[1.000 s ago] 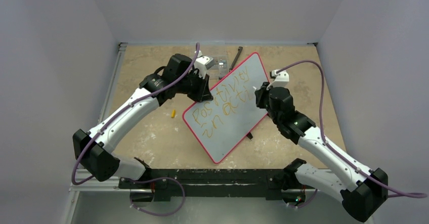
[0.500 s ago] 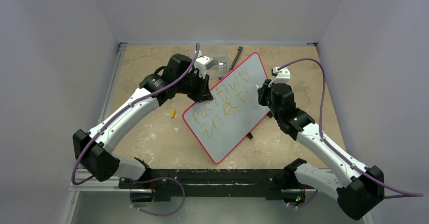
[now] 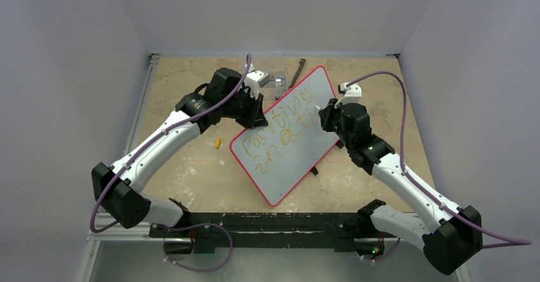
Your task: Write a sentence on the whiteboard
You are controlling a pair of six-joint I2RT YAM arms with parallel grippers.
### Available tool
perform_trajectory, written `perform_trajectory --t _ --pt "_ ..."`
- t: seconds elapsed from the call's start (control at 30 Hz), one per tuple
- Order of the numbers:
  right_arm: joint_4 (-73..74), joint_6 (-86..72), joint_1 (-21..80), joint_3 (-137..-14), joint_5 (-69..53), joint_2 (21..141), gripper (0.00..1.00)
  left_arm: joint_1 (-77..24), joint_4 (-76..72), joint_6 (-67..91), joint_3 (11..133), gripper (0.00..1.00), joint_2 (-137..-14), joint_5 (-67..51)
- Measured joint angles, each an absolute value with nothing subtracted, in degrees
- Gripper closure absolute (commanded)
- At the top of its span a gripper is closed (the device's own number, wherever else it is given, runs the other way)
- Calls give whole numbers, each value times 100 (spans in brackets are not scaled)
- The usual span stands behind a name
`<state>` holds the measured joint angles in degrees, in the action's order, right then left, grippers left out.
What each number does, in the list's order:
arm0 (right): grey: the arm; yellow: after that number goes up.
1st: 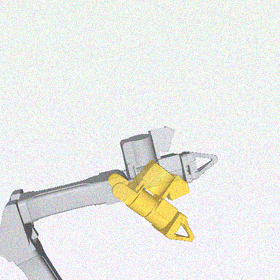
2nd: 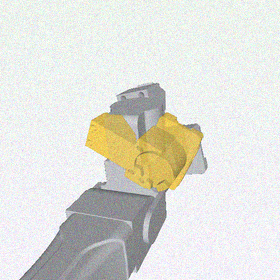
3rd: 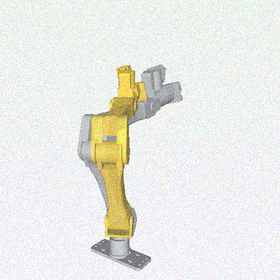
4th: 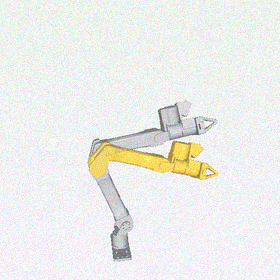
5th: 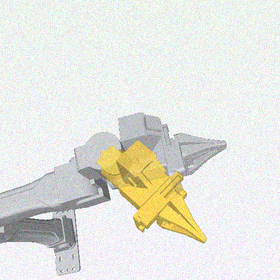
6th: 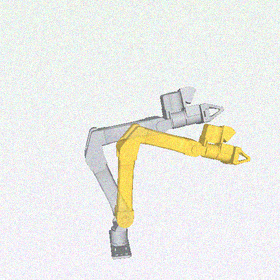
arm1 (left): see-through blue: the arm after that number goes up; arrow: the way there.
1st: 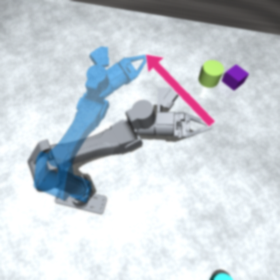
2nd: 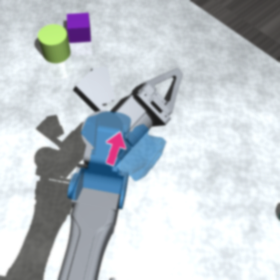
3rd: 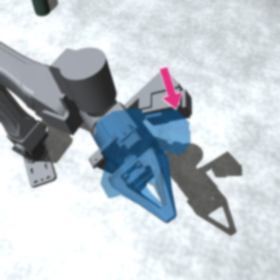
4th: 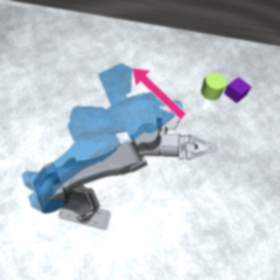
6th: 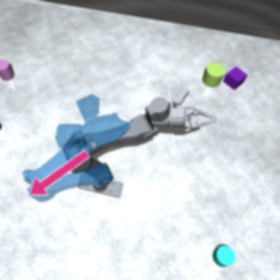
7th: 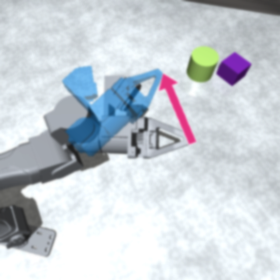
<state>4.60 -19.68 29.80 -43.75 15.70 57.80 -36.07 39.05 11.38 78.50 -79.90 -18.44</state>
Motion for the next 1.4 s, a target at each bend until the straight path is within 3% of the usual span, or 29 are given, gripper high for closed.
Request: perform_trajectory --t 0.73,1.4 --pt "419 -2062 2954 -3920 1066 5387 100 -3607 3911 1140 7846 100 -7990 -1822" --pt "609 -2178 2943 -3695 1594 5472 100 -3603 3913 1142 7826 100 -7990 -1789"
